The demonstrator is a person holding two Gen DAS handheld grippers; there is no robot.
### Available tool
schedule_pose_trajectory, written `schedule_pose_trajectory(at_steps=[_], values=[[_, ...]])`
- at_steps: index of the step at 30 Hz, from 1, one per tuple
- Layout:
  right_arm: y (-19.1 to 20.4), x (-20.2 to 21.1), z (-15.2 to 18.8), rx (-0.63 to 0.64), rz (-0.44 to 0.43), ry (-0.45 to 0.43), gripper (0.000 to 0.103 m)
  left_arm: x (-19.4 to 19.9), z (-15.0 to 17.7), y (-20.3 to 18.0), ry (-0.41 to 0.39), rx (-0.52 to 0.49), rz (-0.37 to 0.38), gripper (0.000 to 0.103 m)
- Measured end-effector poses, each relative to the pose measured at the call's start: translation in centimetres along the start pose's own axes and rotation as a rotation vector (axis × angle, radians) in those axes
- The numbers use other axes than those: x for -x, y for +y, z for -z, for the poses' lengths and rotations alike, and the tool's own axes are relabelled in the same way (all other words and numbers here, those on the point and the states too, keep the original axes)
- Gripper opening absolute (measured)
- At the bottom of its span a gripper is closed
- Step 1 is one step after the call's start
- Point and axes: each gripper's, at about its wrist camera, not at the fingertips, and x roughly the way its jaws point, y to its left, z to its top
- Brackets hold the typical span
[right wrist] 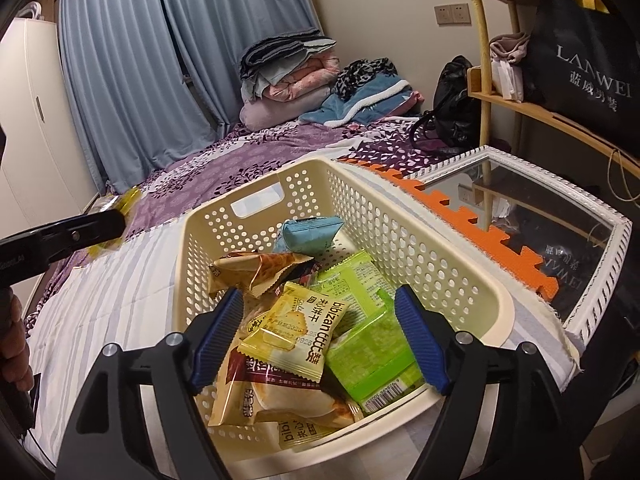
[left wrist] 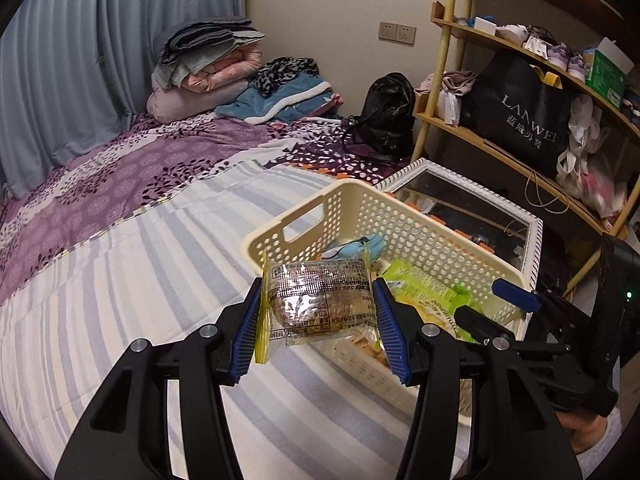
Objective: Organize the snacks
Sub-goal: 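Carry the clear round cake over the basket with the left tool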
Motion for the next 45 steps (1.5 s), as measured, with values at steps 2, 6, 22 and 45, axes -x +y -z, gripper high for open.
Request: schedule_pose_trajectory(at_steps=[2,6,22,45], values=[[-0.3,0.1,0.0,-0.003,0.004,-0.001,0.077,-0.6,-0.3,-0.4,0.003,-0.007,0.009,0.054],[-0.6,0.2,0.0,-0.009,0.010,-0.003,0.077,-1.8,-0.7,-1.1,0.013,-0.021,0.021,0.054],[-1.5,0.3,0.2,-0.022,0.017,-0.006,0.082,-7.4,-0.7,-3.1,0.091,-0.065,0.047,0.055],[-2.2,0.2,0.0,-0.031,0.027,-0.006,0.082,-11.1,0.0,-4.5,0.167,-0.116,0.058,0.056]])
